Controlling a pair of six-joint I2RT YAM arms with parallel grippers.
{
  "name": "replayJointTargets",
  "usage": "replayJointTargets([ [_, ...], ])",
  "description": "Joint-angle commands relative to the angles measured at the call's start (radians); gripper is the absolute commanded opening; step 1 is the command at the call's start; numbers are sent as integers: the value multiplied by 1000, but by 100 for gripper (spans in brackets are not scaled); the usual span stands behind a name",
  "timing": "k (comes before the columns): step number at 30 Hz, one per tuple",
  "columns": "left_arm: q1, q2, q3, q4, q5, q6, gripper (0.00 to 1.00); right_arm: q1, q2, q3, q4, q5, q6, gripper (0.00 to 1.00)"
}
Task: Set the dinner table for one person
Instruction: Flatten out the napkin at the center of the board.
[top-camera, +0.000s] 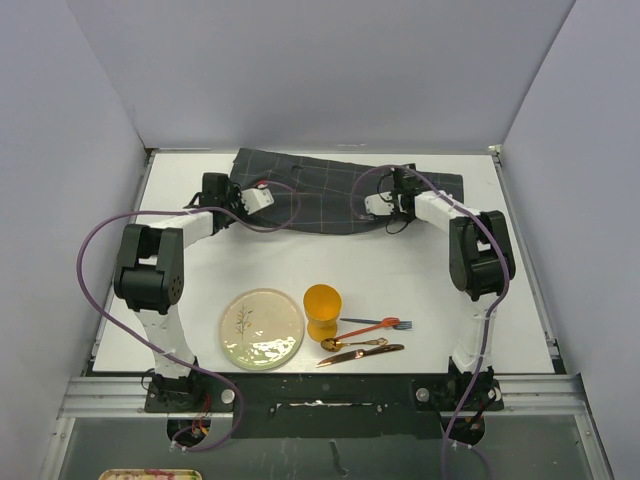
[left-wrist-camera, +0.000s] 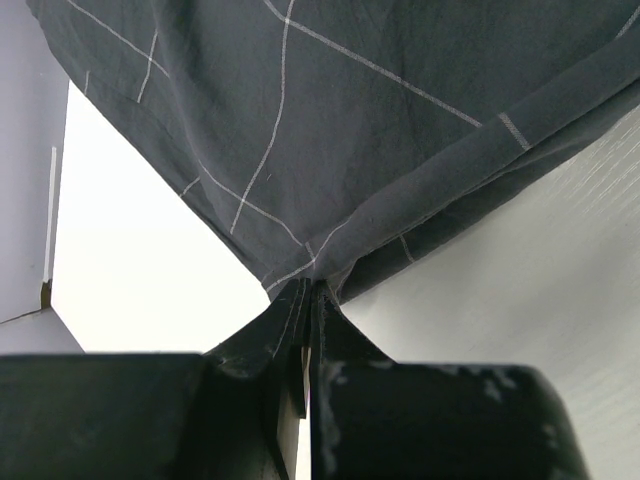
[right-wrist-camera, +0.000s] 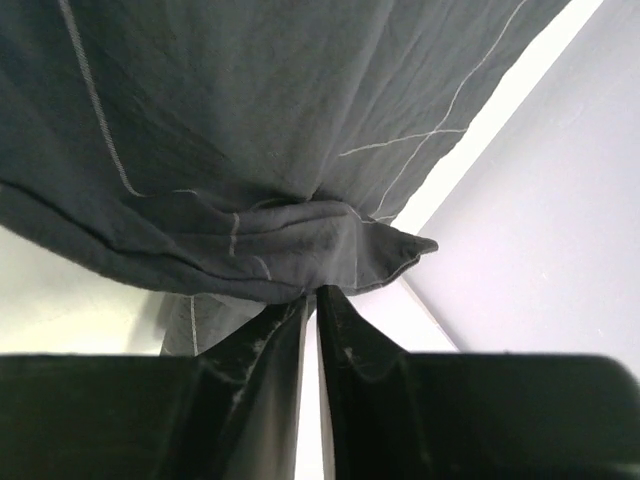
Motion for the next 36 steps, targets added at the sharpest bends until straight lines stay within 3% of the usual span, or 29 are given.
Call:
replayJointTargets([
  [1, 8, 7, 43, 26, 2, 13, 0, 6, 1, 55, 49, 32, 30, 8],
  [10, 8, -12, 40, 44, 3, 17, 0, 1, -3, 102, 46, 39, 44, 0],
  [29, 56, -41, 121, 217, -83, 10, 0, -71, -66, 198, 3, 64, 107, 0],
  [33, 67, -52, 138, 185, -74, -4, 0, -80, -102, 164, -32, 42, 128, 0],
  [36, 66, -62, 121, 184, -70, 6, 0, -69, -120, 139, -90, -1, 164, 7],
])
